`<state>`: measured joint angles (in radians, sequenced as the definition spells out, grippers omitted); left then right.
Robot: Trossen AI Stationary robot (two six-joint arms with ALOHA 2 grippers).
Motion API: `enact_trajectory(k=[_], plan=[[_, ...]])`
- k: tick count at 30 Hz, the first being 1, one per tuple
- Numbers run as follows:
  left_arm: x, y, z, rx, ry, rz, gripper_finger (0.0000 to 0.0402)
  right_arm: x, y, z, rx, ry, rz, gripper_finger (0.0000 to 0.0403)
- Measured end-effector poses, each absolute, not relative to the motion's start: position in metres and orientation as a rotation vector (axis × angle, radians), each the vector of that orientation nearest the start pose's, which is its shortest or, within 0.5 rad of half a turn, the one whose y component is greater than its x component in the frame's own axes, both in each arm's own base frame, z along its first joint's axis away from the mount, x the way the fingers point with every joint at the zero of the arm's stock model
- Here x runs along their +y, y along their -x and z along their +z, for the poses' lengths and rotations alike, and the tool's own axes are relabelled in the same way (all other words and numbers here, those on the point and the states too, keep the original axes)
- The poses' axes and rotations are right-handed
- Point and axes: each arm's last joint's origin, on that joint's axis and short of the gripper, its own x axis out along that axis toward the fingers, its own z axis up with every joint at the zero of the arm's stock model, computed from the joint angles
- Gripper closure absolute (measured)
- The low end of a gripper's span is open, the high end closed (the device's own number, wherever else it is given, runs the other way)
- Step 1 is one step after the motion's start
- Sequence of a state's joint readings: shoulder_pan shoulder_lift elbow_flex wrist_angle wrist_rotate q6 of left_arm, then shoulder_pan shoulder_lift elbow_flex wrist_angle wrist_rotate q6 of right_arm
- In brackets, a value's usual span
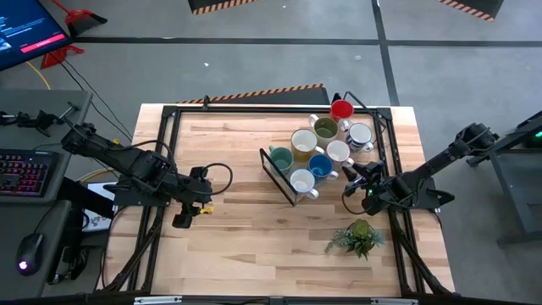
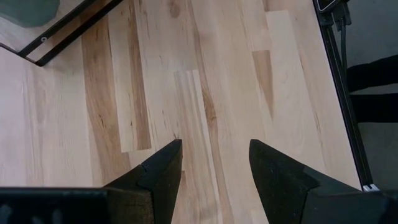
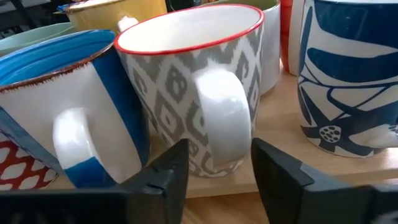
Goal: Place coffee mugs
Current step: Put the gray patterned mug on the shelf, then return to Home Position
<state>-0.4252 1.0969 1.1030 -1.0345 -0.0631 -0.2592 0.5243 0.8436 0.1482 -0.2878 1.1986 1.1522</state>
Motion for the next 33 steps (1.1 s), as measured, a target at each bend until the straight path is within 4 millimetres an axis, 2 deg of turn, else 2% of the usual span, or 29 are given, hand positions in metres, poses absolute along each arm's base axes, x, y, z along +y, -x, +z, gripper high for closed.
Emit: enact_trajectory(k=[5, 10, 19, 30, 33], plan=[[-0.078, -0.178, 0.317, 1.034, -0.015, -0.196, 0.0225, 0.034, -0.112, 0.125, 0.215, -0.315, -0.849, 0.0213], [-0.078, -0.178, 0.317, 1.034, -0.015, -0.196, 0.0225, 0.035, -0.112, 0.125, 0.257, -0.361, -0.808, 0.0194], [-0.078, -0.178, 0.317, 1.034, -0.015, -0.196, 0.0225, 0.038, -0.109, 0.124, 0.433, -0.503, -0.662, 0.0191], [-0.078, -0.178, 0.317, 1.029, -0.022, -0.181, 0.0225, 0.05, -0.107, 0.118, 0.763, -0.859, -0.446, 0.0192], [-0.077, -0.178, 0.317, 1.02, -0.019, -0.135, 0.0225, 0.052, -0.106, 0.117, 0.841, -0.902, -0.391, 0.0192]])
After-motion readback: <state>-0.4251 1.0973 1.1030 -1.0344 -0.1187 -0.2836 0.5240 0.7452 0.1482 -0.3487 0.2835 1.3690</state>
